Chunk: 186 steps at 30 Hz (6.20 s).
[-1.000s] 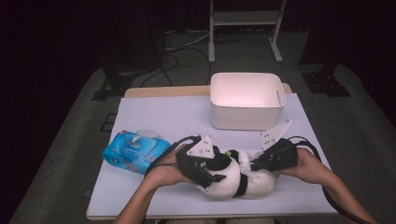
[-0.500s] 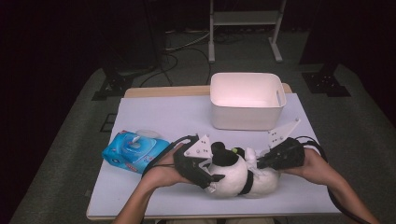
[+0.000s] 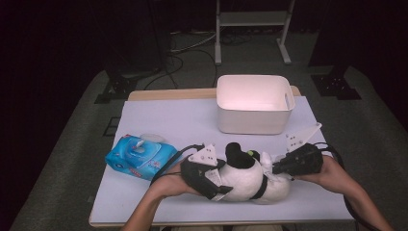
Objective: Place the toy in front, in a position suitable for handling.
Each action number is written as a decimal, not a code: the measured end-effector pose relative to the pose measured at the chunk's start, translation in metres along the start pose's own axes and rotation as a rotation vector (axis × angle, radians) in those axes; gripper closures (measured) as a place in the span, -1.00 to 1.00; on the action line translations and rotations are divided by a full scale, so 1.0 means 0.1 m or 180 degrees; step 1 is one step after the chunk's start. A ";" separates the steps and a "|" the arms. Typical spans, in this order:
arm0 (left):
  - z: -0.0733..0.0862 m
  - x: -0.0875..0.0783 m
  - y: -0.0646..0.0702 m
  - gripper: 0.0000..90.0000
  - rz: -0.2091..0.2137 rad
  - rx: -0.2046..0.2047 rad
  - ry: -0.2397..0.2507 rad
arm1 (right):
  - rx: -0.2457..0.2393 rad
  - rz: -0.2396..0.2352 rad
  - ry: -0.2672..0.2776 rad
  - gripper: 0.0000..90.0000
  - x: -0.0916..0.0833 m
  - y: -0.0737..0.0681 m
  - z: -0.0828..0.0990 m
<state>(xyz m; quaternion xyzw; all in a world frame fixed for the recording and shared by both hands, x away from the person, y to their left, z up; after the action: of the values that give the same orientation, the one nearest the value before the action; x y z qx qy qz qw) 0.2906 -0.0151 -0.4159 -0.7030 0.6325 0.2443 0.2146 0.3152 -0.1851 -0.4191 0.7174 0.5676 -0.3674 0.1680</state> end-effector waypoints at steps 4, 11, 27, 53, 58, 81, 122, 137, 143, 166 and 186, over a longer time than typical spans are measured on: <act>0.03 0.05 -0.03 -0.55 -0.0044 0.0001 0.0071 | 0.0052 0.0059 0.0047 0.93 -0.04 0.04 0.04; -0.07 0.00 -0.08 -0.11 -0.0188 0.0104 0.0188 | 0.0010 -0.0041 0.0158 0.93 -0.06 -0.01 -0.05; -0.02 -0.03 -0.10 -0.09 -0.0191 0.0096 0.0129 | -0.0054 -0.0041 0.0173 0.93 -0.06 0.08 -0.20; -0.10 0.06 -0.04 -0.18 0.0075 0.0081 0.0214 | -0.0035 -0.0089 0.0088 0.93 -0.09 0.03 0.00; -0.09 0.10 -0.03 -0.10 0.0032 0.0195 0.0073 | -0.0135 -0.0107 0.0131 0.93 -0.15 0.02 -0.16; 0.07 0.11 -0.07 -0.05 -0.0017 0.0154 0.0088 | 0.0100 0.0089 0.0111 0.93 -0.36 0.08 0.25; 0.01 0.11 -0.07 -0.05 -0.0015 0.0179 0.0099 | -0.0270 -0.0126 0.0014 0.92 -0.12 0.05 -0.53; -0.01 0.09 -0.09 -0.01 -0.0051 0.0185 0.0012 | -0.0376 -0.0117 -0.0009 0.92 -0.02 0.09 -0.87; -0.01 0.09 -0.11 0.01 -0.0070 0.0118 0.0036 | -0.0283 -0.0103 -0.0067 0.92 -0.11 0.09 -0.67; -0.29 -0.32 -0.37 0.08 -0.0417 0.0165 -0.0018 | -0.0007 -0.0408 0.0553 0.93 -0.17 0.15 -0.72; -0.58 -0.01 -0.18 0.07 -0.0207 0.0359 0.0018 | -0.0306 -0.0090 0.0115 0.93 -0.47 0.00 -0.70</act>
<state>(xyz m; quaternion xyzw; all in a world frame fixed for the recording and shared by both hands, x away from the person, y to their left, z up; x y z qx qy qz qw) 0.3121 -0.0476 -0.3699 -0.7107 0.6227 0.1991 0.2599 0.3349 -0.1715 -0.3380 0.7069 0.5976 -0.3290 0.1868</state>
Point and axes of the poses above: each handheld gripper's, and its own axes: x roughly forward along the jaws, z roughly out of its underside, y roughly to its right, the point moved 10 cm from there along x, roughly forward along the jaws, and after that the axes turned 3 degrees about x, right-handed, at the moved point
